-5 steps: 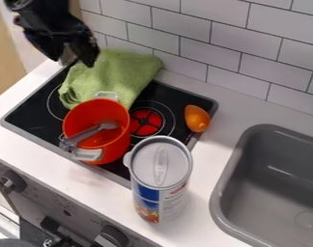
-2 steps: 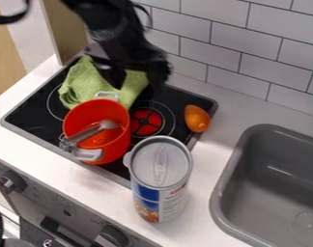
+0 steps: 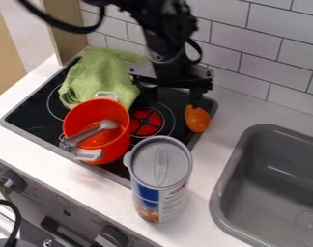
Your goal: Put the orange object in the red pot
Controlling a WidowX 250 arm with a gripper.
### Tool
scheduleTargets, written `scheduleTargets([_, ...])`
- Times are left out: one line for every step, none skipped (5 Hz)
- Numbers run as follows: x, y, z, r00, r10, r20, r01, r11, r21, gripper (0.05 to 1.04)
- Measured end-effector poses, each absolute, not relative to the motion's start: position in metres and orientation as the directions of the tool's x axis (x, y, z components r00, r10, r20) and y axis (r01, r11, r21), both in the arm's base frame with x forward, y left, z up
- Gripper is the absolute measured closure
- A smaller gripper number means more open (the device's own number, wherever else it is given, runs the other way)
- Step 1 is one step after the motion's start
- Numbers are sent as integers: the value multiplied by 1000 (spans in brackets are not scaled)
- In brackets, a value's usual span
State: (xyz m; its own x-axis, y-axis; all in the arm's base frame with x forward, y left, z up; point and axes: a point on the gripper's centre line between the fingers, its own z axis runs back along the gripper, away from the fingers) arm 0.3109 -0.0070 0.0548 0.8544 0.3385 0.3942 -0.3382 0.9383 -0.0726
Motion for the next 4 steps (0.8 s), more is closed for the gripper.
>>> scheduleTargets([317,-16,45,845,383,373,-385,920,-72,85])
scheduleTargets([317,-23,34,841,413,349,-426,904,-42,85])
scheduleTargets([317,-26,29,835,452,314,-463,885,-44,85])
scheduleTargets([314,-26,20,837,456,302,-474,880,-14,85])
